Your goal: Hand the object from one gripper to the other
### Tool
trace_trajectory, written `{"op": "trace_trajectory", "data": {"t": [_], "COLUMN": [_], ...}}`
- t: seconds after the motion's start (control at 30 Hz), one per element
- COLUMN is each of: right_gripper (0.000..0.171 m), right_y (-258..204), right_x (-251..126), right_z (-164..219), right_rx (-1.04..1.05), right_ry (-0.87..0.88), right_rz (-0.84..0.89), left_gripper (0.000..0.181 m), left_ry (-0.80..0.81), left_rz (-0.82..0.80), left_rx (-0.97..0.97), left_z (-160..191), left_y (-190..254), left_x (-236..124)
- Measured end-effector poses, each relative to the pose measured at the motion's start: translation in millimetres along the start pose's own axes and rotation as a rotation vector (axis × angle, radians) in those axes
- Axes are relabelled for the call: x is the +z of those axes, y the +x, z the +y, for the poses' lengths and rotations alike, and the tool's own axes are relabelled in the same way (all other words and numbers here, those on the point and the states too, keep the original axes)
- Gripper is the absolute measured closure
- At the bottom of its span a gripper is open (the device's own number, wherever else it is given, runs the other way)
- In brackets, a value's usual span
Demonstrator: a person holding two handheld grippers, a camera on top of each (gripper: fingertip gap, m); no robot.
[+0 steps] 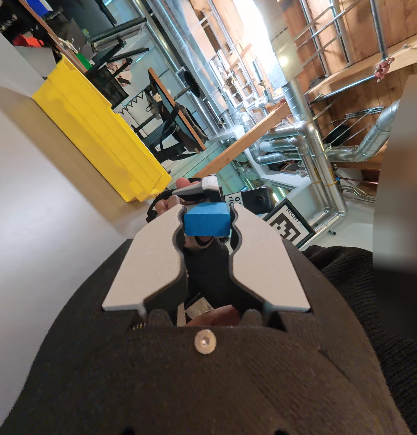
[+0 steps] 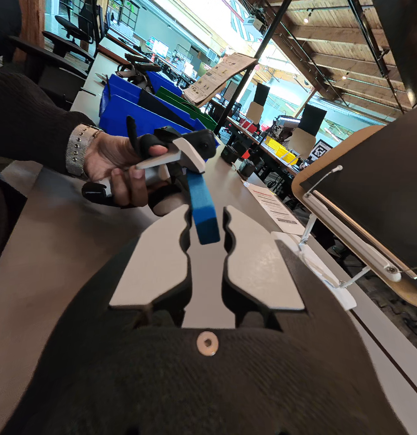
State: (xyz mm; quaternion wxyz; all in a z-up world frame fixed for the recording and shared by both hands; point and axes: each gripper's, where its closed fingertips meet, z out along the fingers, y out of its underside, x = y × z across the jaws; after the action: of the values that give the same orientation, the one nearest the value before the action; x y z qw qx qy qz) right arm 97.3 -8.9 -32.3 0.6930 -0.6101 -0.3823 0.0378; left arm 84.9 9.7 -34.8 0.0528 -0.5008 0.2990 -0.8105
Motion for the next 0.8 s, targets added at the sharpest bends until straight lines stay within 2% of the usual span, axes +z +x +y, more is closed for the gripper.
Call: {"op": "trace_trajectory", "data": {"t": [0.03,0.27,0.37,0.53,0.7,0.8], "right_gripper": [0.151,0.154,0.154,0.154,0.154,0.154], "right_y": [-2.5,-3.2,3.7,7.5,11.6,13.5], "right_x": [0.0,-0.5,-3.8,-9.1,-19.5,-30.2], "right_z": [-1.5,-3.2,3.1,23.2,42.8,48.2], "right_rx": [-0.005,0.066,0.128,0.305,0.623,0.727], "right_ry": [0.005,-0.009,-0.084,-0.278,-0.417,-0.486], "right_rz": [-0.012,-0.029,-0.003,0.014,0.015,0.018], "left_gripper": [0.147,0.142,0.117,0.106,0.104,0.107], "left_ry": [0.000,0.023,0.017,-0.028,-0.170,-0.316], "left_rz": [0.010,-0.007,-0.116,-0.379,-0.537,-0.639], "left_rx": [-0.007,0.021,0.096,0.394,0.708,0.896], "left_z": [0.6,-2.7,-5.1,-12.2,-0.1,15.5], "left_y": [1.0,-1.3,-12.0,-32.0,-42.1,-55.7], "left_x": [0.8,0.1,-2.9,-12.6,-9.4,-7.9]}}
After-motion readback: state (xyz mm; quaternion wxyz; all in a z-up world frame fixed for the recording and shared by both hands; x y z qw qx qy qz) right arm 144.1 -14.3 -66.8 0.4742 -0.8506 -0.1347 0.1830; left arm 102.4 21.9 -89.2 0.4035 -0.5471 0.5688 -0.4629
